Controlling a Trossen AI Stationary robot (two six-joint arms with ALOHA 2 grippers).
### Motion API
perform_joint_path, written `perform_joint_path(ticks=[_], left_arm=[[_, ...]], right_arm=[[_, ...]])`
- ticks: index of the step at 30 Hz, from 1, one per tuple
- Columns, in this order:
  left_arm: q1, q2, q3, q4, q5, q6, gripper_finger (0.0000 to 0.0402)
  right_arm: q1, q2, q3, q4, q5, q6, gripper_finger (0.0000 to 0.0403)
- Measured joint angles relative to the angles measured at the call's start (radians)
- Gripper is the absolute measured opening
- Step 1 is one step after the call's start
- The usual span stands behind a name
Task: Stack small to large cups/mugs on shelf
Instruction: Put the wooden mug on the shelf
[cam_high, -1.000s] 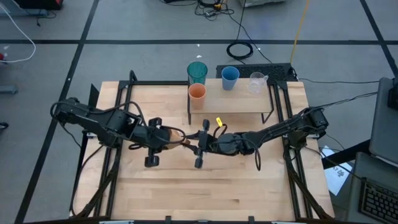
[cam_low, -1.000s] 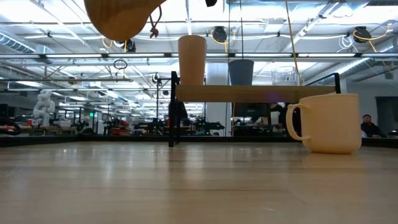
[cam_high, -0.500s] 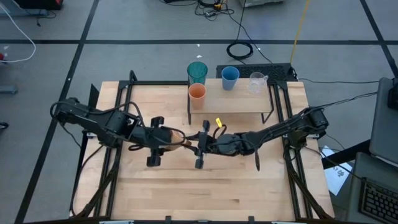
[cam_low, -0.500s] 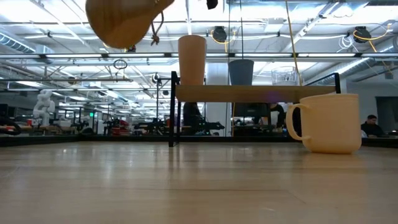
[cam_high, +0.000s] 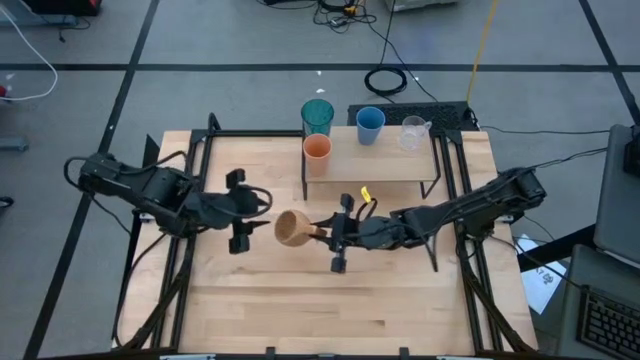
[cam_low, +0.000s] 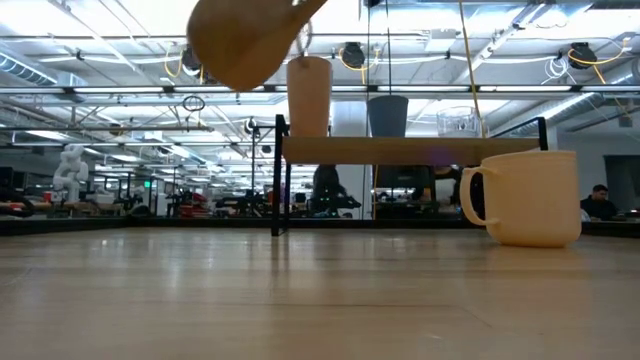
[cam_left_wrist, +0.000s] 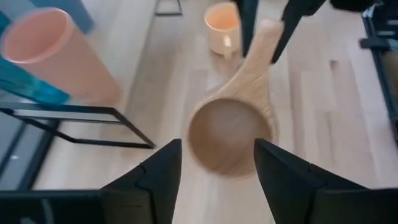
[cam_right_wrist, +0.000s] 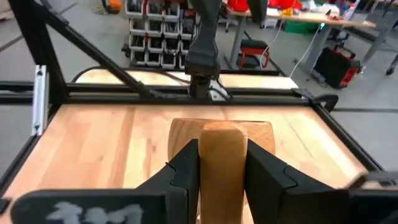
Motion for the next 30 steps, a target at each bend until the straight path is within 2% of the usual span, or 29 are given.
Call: perform_joint_path(ticks=[5, 9, 15, 21, 25, 30], left_arm=[[-0.038, -0.027, -0.005, -0.001, -0.093, -0.008, 0.0202], [-0.058, -0.031, -0.04, -0.004, -0.118, -0.012, 0.0202], [-0.066, -0.031, -0.106, 0.026, -0.121, -0.015, 0.0202], [-0.066, -0.031, -0.153, 0.057, -0.137, -0.033, 0.0202], [-0.066, -0.031, -0.169, 0.08, -0.139, -0.034, 0.0202], [-0.065, -0.031, -0.171, 0.08, -0.141, -0.034, 0.0202]], right_arm=[[0.052, -0.079, -0.011, -0.113, 0.073, 0.04, 0.0083], [0.101, -0.16, -0.082, -0.128, 0.152, 0.082, 0.0083], [0.182, -0.304, -0.209, -0.138, 0.344, 0.142, 0.0083], [0.26, -0.423, -0.271, -0.148, 0.537, 0.142, 0.0083], [0.319, -0.484, -0.272, -0.186, 0.692, 0.096, 0.0083], [0.399, -0.526, -0.272, -0.186, 0.939, -0.003, 0.0083]])
